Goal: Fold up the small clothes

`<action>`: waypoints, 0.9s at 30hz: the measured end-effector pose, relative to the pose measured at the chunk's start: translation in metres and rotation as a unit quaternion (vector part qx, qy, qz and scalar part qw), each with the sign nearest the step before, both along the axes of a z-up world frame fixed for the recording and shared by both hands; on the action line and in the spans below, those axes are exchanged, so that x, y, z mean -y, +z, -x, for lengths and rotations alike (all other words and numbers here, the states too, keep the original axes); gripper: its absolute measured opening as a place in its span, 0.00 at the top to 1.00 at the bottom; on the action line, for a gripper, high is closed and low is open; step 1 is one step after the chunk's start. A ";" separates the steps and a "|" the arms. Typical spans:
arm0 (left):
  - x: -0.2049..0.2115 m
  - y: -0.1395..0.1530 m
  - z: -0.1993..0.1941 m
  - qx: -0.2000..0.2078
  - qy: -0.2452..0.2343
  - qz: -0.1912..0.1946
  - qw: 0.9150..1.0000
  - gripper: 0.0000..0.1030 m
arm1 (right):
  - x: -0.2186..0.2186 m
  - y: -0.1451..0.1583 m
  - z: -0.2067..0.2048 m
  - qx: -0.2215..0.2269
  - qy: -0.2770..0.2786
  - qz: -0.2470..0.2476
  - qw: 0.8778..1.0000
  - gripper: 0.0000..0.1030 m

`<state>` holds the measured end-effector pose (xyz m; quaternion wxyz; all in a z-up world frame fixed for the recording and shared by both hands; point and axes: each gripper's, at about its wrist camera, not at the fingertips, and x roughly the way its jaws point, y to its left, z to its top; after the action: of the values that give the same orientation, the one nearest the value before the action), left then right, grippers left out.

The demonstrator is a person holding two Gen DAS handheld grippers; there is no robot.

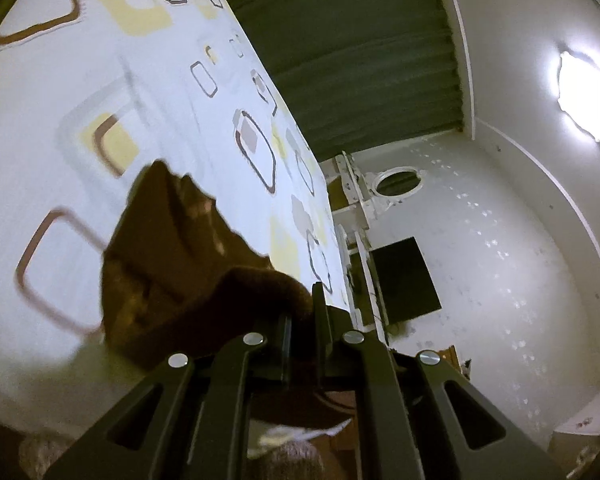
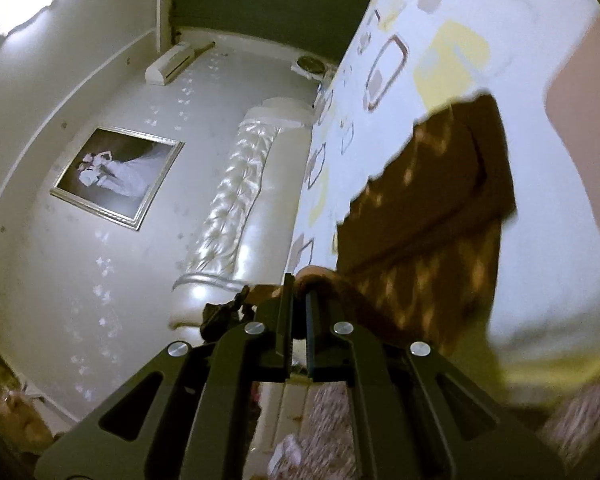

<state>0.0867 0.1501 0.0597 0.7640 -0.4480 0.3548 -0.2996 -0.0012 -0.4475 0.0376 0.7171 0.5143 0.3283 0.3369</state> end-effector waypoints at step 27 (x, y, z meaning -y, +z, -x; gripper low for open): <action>0.031 -0.147 -0.215 -0.194 0.057 -0.056 0.978 0.77 | 0.008 -0.136 -0.252 -0.126 -0.086 0.062 0.986 0.83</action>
<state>0.3017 0.1190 -0.0872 0.7204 -0.4732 0.4865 -0.1429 0.2510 -0.4555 -0.0987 0.7267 0.5332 0.3912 0.1855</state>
